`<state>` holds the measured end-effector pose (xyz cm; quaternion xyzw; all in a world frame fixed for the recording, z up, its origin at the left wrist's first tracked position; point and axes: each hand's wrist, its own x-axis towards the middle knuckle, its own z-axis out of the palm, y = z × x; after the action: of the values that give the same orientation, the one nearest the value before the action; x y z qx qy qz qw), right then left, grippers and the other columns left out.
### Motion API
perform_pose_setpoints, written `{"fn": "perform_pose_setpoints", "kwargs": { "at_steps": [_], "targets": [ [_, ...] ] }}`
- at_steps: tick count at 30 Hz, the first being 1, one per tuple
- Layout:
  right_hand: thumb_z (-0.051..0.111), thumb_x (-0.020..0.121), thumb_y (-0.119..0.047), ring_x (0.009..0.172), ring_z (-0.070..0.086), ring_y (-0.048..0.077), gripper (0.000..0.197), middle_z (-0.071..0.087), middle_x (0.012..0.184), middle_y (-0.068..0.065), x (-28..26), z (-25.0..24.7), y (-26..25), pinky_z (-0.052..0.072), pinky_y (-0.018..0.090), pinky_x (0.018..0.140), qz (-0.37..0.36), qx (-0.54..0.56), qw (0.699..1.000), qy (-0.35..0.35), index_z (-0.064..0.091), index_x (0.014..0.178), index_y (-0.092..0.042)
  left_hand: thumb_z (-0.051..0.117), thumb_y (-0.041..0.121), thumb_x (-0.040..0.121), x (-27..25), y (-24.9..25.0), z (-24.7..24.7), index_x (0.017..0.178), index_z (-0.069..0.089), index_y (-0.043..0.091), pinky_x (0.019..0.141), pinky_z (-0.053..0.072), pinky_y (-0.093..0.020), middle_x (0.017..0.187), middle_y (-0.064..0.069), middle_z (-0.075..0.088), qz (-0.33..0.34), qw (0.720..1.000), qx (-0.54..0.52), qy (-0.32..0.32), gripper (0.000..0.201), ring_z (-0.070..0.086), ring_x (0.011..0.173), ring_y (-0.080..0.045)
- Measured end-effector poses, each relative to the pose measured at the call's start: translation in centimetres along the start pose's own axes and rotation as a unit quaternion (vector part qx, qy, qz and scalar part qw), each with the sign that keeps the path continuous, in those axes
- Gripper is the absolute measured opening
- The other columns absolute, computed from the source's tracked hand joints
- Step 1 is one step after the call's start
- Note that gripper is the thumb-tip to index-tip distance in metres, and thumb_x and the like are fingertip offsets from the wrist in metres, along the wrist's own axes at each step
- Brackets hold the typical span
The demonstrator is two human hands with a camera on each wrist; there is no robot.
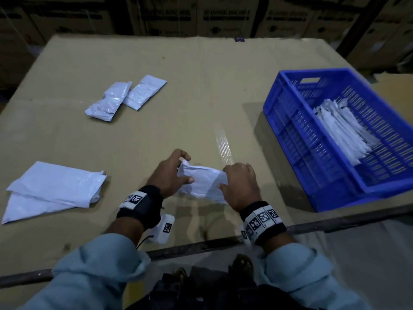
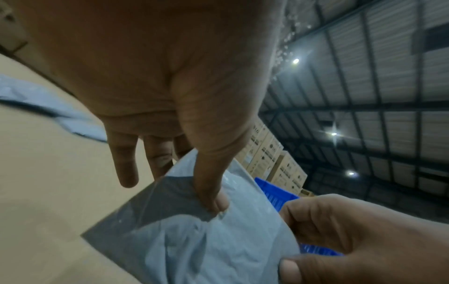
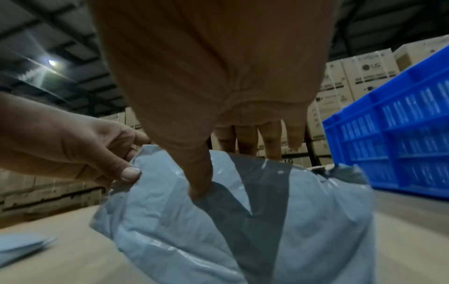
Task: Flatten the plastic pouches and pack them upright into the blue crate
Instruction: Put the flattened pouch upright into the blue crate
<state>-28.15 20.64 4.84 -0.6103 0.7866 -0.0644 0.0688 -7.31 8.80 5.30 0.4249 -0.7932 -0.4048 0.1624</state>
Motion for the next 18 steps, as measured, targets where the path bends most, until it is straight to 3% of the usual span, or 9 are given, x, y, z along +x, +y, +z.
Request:
{"fn": "perform_pose_setpoints", "kwargs": {
  "at_steps": [2,4,5,9,12,18],
  "targets": [
    [0.068,0.086,-0.032,0.095,0.062,0.033,0.018,0.067,0.094,0.005,0.2,-2.7,0.9,0.043,0.038,0.083,0.023,0.055,0.998,0.031,0.055,0.093,-0.022,0.082,0.011,0.077,1.0,3.2,-0.8,0.116,0.050,0.029,0.065,0.052,-0.034,0.087,-0.003,0.069,0.041,0.999,-0.001,0.028,0.054,0.063,0.073,-0.021],
    [0.064,0.086,-0.029,0.080,0.060,0.033,0.018,0.063,0.084,0.002,0.2,-5.5,2.2,0.041,0.036,0.063,0.043,0.096,0.993,0.061,0.048,0.088,-0.022,0.076,0.004,0.079,2.2,6.8,-1.3,0.118,0.053,0.028,0.073,0.057,-0.041,0.087,-0.001,0.071,0.077,0.995,-0.007,0.059,0.052,0.067,0.079,-0.020],
    [0.063,0.087,-0.028,0.077,0.058,0.032,0.018,0.060,0.082,0.001,0.3,-6.9,3.1,0.040,0.036,0.059,0.041,0.110,0.990,0.078,0.046,0.089,-0.022,0.074,0.005,0.081,2.9,8.7,-1.5,0.119,0.054,0.029,0.075,0.057,-0.043,0.087,0.001,0.070,0.094,0.993,-0.006,0.076,0.050,0.067,0.081,-0.020],
    [0.064,0.089,-0.034,0.079,0.059,0.034,0.023,0.059,0.083,0.001,0.8,-13.2,7.8,0.046,0.040,0.060,0.014,0.144,0.975,0.169,0.043,0.093,-0.025,0.073,0.014,0.087,6.3,17.0,-1.1,0.131,0.050,0.034,0.082,0.056,-0.046,0.087,0.008,0.065,0.165,0.977,0.015,0.136,0.054,0.065,0.087,-0.018],
    [0.065,0.090,-0.034,0.079,0.061,0.034,0.022,0.062,0.080,0.001,0.9,-17.6,12.9,0.040,0.038,0.057,0.002,0.143,0.956,0.257,0.047,0.099,-0.025,0.077,0.023,0.088,9.5,23.5,0.6,0.145,0.040,0.033,0.085,0.057,-0.042,0.093,0.012,0.065,0.210,0.963,0.044,0.161,0.069,0.066,0.095,-0.014],
    [0.067,0.092,-0.034,0.077,0.063,0.031,0.023,0.065,0.080,0.000,1.7,-23.3,25.4,0.047,0.040,0.058,0.005,0.167,0.923,0.346,0.055,0.108,-0.024,0.073,0.038,0.092,16.3,33.9,7.1,0.145,0.042,0.032,0.081,0.056,-0.036,0.103,0.014,0.067,0.240,0.943,0.037,0.225,0.062,0.066,0.092,-0.003]
  ]
}}
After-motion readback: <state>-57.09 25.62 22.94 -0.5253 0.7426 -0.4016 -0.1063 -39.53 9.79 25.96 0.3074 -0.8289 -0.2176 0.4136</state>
